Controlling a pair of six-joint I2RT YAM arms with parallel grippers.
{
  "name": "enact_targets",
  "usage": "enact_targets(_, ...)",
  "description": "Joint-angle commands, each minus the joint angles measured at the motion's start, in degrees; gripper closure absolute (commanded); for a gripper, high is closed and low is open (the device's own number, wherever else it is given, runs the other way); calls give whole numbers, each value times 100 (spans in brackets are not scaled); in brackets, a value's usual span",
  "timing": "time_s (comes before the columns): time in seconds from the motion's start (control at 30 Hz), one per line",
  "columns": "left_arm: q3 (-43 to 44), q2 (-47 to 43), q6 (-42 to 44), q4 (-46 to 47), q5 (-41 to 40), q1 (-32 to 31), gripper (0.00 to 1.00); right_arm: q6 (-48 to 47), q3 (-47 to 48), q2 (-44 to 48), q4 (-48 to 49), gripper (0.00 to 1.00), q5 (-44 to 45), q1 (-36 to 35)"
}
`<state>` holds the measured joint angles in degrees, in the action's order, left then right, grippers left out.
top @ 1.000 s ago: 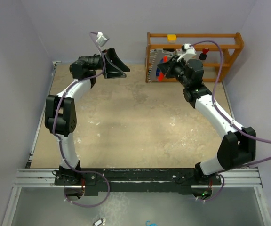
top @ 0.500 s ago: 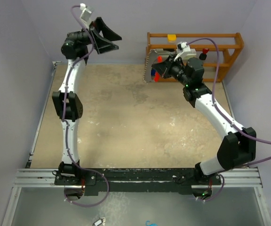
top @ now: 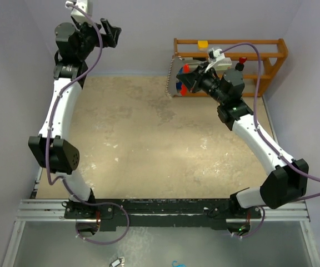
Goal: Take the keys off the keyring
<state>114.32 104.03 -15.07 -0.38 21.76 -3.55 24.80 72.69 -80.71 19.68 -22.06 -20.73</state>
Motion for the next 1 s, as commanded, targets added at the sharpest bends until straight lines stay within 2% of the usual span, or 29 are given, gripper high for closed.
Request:
enact_targets(0.0,-880,-646,1235,-910,-2322,-297,17,-107,13,316,438,100,29,-28)
enact_targets(0.07,-1733,-1087,1401,-610,-2837,-645,16,-54,-39,299,482,100,-45,-27)
enact_targets(0.1,-2130,-1363,1274,-364,-2655,-711,15,-17,-53,272,536,100,-115,-27)
enact_targets(0.17,-3043,-1703,914,242,-1712,-730,15,104,-47,220,638,100,-324,-32)
enact_targets(0.27,-3710,-2003,614,800,-904,-827,15,217,-113,196,819,100,-482,-41)
enact_targets(0.43,-4181,-2380,375,1060,-513,-1061,14,398,-420,170,1125,100,-663,-52)
enact_targets(0.57,-4736,-2803,225,1767,-715,-1491,14,508,-677,143,1460,100,-876,-70)
enact_targets(0.7,-4792,-3056,244,1971,-654,-1916,1,482,-920,139,1857,100,-1038,-97)
enact_targets(0.83,-4931,-3152,182,2203,-395,-2228,0,528,-1031,79,2237,100,-1297,-107)
enact_targets(0.97,-5028,-3136,425,2078,-773,-2377,0,706,-1058,12,2589,100,-1711,-115)
